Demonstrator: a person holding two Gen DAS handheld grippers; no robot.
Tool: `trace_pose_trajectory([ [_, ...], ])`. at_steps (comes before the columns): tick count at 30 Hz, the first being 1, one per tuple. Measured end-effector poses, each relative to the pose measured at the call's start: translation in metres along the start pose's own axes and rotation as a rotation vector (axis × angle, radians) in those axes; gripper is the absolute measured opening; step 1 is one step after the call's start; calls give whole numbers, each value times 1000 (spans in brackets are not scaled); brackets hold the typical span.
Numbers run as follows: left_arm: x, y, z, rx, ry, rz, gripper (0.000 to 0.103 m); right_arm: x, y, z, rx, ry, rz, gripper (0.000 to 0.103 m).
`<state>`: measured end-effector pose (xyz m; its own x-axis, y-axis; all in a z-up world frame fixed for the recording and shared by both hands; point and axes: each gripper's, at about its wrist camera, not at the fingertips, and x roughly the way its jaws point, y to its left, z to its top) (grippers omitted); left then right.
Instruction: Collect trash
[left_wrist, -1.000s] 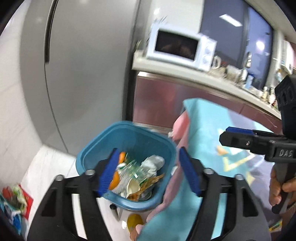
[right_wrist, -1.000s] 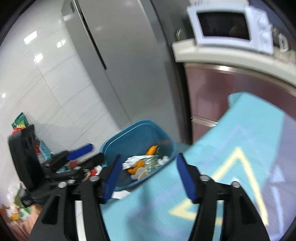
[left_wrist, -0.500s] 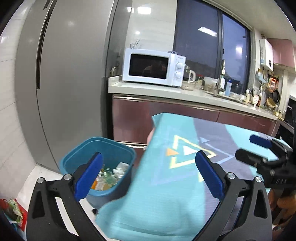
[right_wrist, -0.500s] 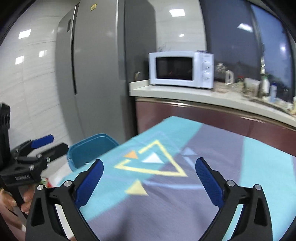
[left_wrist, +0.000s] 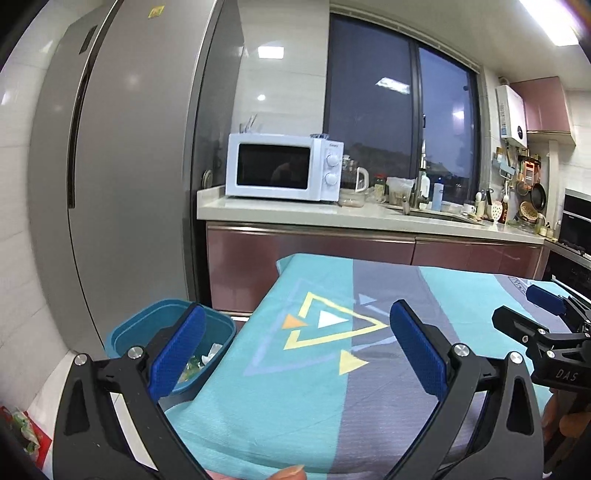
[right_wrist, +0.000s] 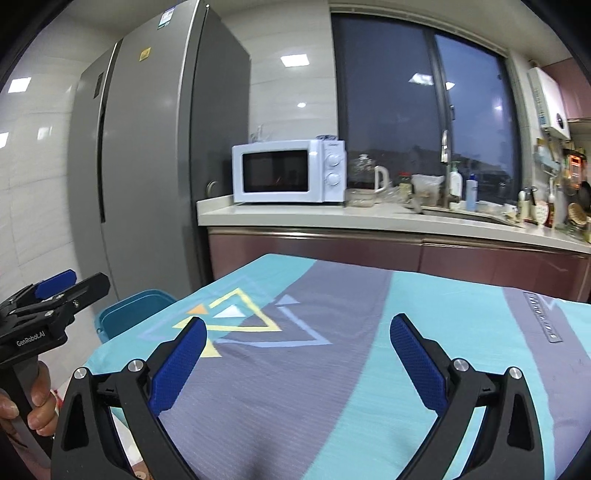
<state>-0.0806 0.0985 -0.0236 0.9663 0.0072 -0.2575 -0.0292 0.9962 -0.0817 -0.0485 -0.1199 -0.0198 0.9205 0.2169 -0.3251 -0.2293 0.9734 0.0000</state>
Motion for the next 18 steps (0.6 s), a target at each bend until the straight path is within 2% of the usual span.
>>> trace_pose_trajectory([
  [6,-14,-10,-3,19,-32,3,98,-12,-7,-2,12,-24,-25,96],
  [18,-17,-22,-3,54,-52,-1,98,-23,-18,-4,37,-42,-57,96],
])
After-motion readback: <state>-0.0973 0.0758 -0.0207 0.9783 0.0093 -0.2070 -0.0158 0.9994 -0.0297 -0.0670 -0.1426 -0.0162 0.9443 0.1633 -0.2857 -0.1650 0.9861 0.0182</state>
